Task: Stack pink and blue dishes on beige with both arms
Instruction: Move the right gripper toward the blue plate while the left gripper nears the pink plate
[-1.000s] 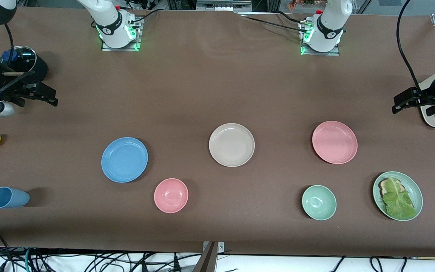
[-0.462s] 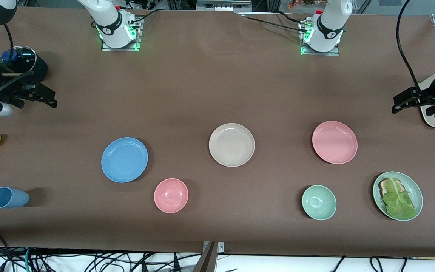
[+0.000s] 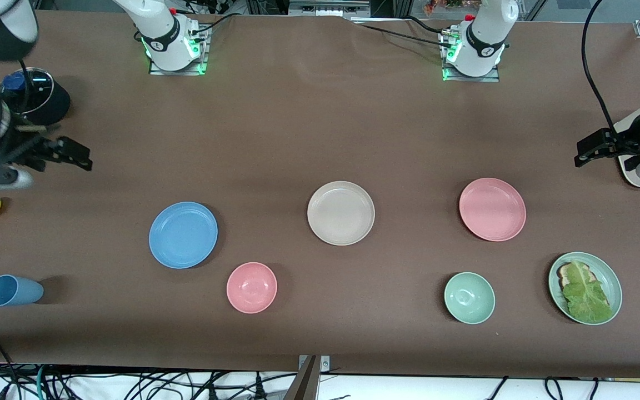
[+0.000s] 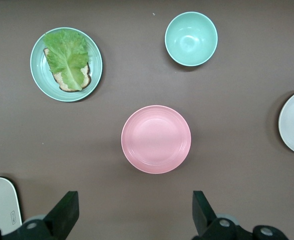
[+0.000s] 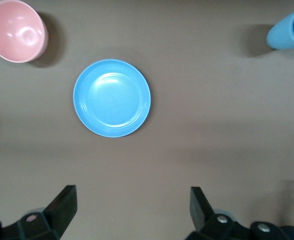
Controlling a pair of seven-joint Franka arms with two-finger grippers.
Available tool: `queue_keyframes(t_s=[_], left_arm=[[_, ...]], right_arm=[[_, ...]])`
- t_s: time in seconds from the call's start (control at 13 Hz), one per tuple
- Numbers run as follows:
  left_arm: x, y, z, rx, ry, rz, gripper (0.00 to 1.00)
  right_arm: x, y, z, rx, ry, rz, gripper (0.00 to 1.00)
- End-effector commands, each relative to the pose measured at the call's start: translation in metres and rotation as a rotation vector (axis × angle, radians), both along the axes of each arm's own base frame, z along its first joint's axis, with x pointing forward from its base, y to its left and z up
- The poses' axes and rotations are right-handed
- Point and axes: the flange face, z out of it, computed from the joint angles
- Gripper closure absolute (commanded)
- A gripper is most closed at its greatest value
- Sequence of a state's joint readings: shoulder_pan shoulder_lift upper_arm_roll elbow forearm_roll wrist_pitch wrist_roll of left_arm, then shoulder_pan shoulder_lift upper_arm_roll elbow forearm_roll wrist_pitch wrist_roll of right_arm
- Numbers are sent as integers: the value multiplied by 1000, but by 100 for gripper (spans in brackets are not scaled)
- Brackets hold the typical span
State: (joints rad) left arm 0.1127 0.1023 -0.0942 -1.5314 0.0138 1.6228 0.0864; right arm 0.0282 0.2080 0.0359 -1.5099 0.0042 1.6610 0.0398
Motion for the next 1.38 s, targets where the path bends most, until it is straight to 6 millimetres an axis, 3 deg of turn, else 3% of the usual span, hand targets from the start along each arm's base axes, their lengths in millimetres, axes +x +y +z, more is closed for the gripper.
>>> queue_keyframes(t_s=[0.0, 0.46, 0.69, 0.77, 0.85, 0.92, 1.08, 1.15, 1.31], left_arm=[[0, -2, 0, 12, 8, -16, 0], [0, -2, -4, 20, 17, -8, 0], [2, 1, -11, 18, 31, -13, 0], [7, 4, -19, 14, 43, -10, 0], [11, 6, -33, 13, 66, 3, 0], [24, 16, -67, -4, 120, 13, 0], [30, 19, -83, -4, 142, 25, 0], [39, 22, -119, -7, 199, 21, 0], [46, 30, -160, -9, 264, 28, 0]], right_arm=[[10, -1, -10, -10, 5, 5, 0], [10, 7, -11, -11, 5, 13, 0], [18, 9, -36, -20, 44, 19, 0], [23, 8, -57, -15, 77, 15, 0], [26, 9, -69, -15, 92, 15, 0], [28, 8, -71, -19, 89, 19, 0], [33, 7, -94, -20, 115, 15, 0], [38, 4, -107, -17, 120, 9, 0], [50, 5, -133, -12, 97, 10, 0]])
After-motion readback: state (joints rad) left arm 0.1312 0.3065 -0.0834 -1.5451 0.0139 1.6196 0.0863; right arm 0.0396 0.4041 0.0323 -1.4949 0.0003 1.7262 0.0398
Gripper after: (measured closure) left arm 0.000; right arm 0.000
